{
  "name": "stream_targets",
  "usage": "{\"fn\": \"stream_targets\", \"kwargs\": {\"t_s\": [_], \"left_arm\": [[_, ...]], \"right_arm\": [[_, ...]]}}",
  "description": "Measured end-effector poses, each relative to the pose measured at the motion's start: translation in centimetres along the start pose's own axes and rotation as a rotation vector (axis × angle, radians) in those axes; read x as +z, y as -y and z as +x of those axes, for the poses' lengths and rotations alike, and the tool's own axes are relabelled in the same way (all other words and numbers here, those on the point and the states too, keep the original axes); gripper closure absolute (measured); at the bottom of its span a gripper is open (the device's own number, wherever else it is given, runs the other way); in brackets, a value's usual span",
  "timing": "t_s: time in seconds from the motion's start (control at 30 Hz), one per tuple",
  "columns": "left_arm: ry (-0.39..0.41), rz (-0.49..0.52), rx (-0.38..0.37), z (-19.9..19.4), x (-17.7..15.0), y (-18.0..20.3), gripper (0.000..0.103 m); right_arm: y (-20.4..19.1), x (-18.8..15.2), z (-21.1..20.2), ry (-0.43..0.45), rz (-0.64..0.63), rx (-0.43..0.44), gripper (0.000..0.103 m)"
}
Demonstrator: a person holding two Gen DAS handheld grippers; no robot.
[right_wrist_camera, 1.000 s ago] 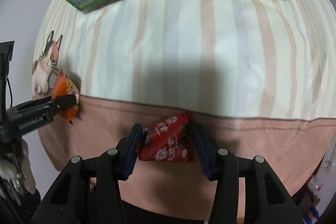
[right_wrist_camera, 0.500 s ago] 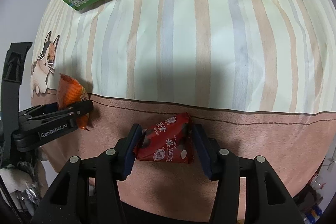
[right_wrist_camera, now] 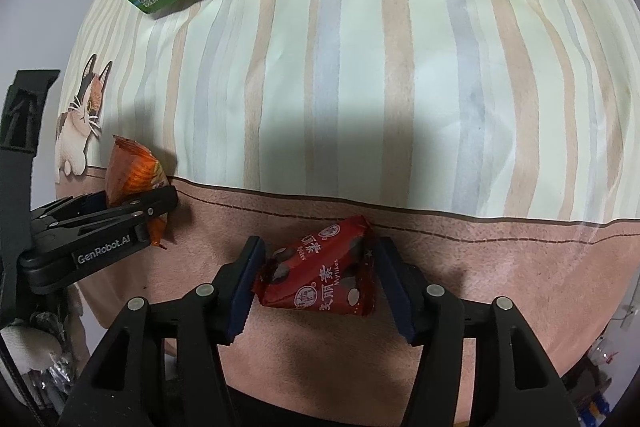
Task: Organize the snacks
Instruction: 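Carry both bags into the box and open both tools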
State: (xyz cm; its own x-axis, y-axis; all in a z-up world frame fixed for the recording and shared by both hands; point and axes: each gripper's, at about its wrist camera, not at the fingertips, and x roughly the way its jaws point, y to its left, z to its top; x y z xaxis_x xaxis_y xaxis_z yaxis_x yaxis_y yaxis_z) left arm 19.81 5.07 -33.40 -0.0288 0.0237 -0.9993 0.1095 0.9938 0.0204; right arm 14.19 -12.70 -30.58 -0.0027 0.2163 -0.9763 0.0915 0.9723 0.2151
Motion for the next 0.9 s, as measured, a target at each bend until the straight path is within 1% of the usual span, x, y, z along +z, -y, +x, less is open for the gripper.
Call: {"fn": "stream_targets", "kwargs": {"t_s": [0.03, 0.1, 0.27, 0.33, 0.53, 0.73, 0.83, 0.9], "left_arm": [[0.005, 0.008, -0.002, -0.2, -0.1, 0.2, 0.051], [0.013, 0.030, -0.005, -0.7, -0.3, 0.8, 0.053], [0.037, 0.072, -0.035, -2.8, -0.3, 2.5, 0.054], [0.065, 0.084, -0.046, -4.4, 0.0, 3.2, 0.054], [0.166, 0.109, -0.086, -9.9, 1.9, 4.9, 0.054], [0.257, 0.122, -0.150, -15.4, 3.7, 5.8, 0.054], [0.290, 0.135, -0.219, -18.6, 5.0, 5.8, 0.054], [0.321, 0.148, -0.244, -20.6, 6.1, 6.1, 0.054]], "right_arm": [[-0.1, 0.0, 0.0, 0.007, 0.000, 0.003, 0.047], [-0.3, -0.1, -0.2, 0.021, -0.006, 0.009, 0.048], [-0.4, 0.0, -1.6, 0.062, -0.025, 0.038, 0.055], [-0.6, 0.1, -2.5, 0.085, -0.035, 0.037, 0.058], [0.1, 1.2, -5.7, 0.153, -0.026, 0.055, 0.058], [1.1, 2.5, -10.8, 0.243, -0.027, 0.086, 0.058], [1.5, 3.5, -14.2, 0.305, -0.023, 0.106, 0.058], [1.8, 4.4, -16.5, 0.347, -0.018, 0.121, 0.058]]}}
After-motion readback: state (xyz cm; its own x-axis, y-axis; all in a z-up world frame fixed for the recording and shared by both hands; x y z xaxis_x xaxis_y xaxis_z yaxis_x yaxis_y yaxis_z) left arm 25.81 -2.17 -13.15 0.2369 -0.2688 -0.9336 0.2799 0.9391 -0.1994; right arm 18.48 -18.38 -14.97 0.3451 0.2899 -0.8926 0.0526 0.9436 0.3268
